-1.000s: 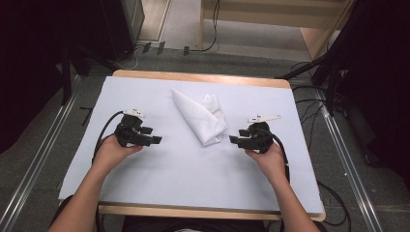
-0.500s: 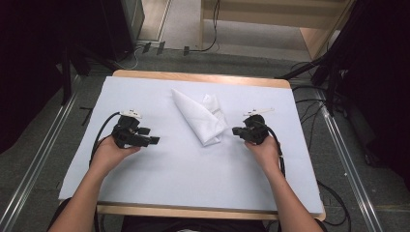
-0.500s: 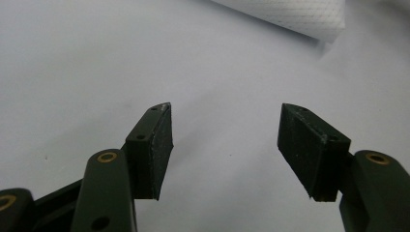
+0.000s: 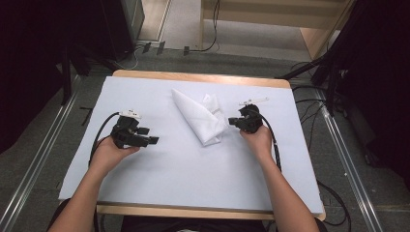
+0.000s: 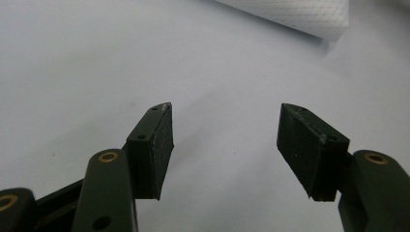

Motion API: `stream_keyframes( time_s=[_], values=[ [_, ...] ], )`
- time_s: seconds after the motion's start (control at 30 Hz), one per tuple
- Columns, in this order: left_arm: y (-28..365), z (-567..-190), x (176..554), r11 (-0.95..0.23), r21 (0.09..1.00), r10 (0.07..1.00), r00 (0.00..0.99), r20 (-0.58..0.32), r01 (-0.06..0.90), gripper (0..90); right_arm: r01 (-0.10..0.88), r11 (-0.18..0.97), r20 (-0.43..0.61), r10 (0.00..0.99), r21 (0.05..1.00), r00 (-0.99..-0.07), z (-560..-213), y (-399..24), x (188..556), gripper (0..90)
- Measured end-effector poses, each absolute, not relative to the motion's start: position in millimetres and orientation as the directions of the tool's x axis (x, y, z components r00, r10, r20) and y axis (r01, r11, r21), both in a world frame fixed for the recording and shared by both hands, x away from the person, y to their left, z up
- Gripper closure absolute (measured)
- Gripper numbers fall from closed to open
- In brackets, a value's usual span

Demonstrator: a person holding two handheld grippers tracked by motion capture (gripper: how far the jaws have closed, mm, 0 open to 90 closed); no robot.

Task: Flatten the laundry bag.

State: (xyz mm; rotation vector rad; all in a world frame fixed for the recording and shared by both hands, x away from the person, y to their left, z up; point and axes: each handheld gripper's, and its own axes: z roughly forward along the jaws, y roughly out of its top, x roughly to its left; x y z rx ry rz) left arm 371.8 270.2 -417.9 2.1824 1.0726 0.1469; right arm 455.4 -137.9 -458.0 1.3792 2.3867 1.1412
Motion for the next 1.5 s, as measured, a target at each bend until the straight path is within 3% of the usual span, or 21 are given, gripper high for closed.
stream_keyframes(
  time_s=[0.37,1.5],
  values=[
    [275.4,-417.9,368.7,-0.415,0.626,0.745,0.642,-0.182,0.66,38.7,0.683,0.314,0.244,0.77,0.66,-0.59,-465.5,-124.8,461.3,90.0],
    [288.6,-414.7,369.8,-0.37,0.619,0.765,0.605,-0.22,0.693,40.4,0.554,0.356,0.226,0.651,0.753,-0.725,-422.5,-77.2,425.8,90.0]
  ],
)
